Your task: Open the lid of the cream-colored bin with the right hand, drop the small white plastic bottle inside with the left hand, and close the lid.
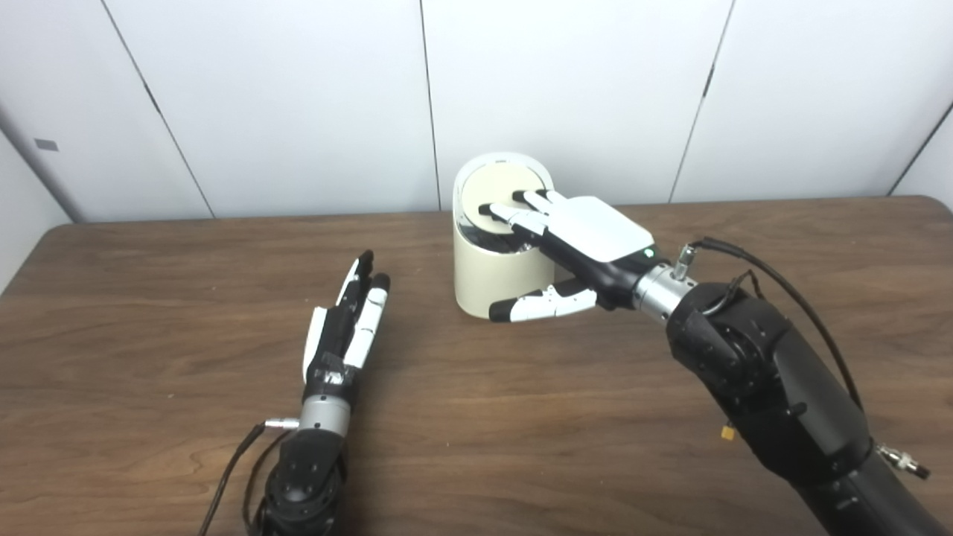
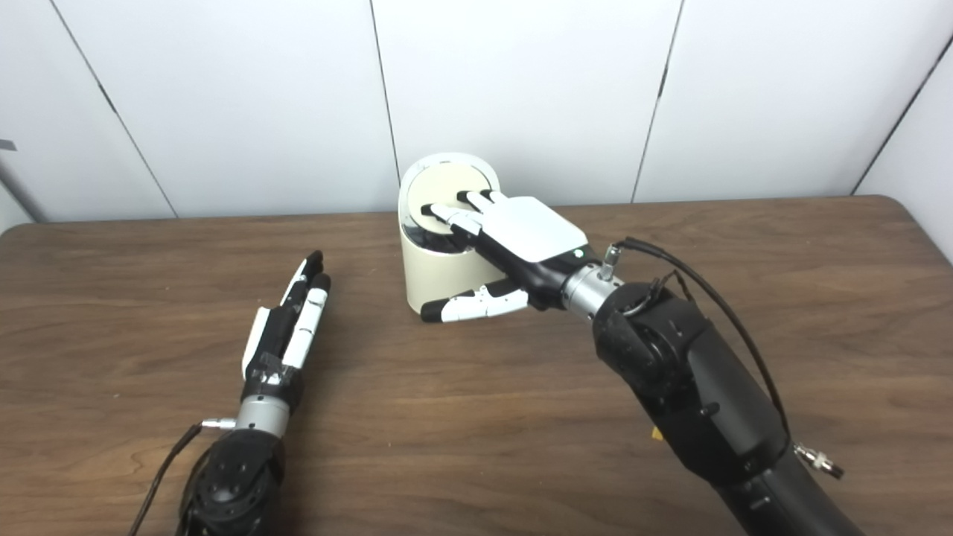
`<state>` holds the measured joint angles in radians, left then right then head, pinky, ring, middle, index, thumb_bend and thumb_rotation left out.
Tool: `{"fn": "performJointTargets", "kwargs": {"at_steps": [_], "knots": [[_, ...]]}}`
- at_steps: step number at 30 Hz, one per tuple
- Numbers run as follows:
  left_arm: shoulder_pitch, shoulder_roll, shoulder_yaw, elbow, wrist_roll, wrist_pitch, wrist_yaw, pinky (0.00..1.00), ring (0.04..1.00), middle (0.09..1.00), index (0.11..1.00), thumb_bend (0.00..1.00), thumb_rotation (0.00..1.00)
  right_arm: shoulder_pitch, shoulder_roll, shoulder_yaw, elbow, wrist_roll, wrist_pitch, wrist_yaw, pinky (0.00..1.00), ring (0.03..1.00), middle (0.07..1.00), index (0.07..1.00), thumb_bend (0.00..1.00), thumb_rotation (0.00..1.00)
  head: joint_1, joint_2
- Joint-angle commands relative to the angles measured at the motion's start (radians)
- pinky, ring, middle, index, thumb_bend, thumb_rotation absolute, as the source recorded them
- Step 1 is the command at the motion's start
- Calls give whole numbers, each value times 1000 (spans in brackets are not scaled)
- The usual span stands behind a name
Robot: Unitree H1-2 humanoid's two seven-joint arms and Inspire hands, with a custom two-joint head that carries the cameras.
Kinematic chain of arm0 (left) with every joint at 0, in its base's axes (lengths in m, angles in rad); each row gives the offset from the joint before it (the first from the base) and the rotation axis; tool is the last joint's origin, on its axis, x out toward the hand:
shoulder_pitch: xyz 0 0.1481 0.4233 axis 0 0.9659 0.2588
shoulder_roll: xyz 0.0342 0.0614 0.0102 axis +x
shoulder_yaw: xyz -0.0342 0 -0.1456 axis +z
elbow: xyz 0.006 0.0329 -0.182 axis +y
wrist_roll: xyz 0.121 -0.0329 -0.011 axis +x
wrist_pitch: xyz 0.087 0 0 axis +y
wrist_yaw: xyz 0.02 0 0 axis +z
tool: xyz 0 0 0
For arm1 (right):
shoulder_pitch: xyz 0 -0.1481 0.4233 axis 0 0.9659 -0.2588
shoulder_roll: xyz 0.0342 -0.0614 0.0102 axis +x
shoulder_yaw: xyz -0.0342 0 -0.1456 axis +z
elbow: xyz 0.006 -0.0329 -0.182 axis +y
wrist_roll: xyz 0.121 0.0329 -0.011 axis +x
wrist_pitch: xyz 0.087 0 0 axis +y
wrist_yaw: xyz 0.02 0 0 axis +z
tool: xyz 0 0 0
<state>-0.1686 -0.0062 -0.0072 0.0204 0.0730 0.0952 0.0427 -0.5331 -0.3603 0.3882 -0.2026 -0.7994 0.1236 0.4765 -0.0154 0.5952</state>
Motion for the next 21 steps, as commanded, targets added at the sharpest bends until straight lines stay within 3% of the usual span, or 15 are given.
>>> {"fn": "performJointTargets", "kwargs": {"at_steps": [1, 7, 21], "knots": [[-38, -5, -2, -14, 8, -32, 10, 1000, 1000, 1000, 1000, 592, 843, -4, -1, -6, 21, 5, 31, 34, 1000, 1000, 901, 974, 693, 998, -1, 1], [-39, -5, -1, -11, 5, -32, 8, 1000, 1000, 1000, 1000, 600, 842, 2, 26, -53, -23, 51, 16, -15, 1000, 1000, 865, 987, 650, 996, -2, -2], [-38, -2, 3, 9, -8, -72, 3, 1000, 1000, 1000, 1000, 569, 839, -27, 68, -150, -89, 88, -7, -104, 1000, 1000, 920, 1000, 588, 1000, -1, -2]]}}
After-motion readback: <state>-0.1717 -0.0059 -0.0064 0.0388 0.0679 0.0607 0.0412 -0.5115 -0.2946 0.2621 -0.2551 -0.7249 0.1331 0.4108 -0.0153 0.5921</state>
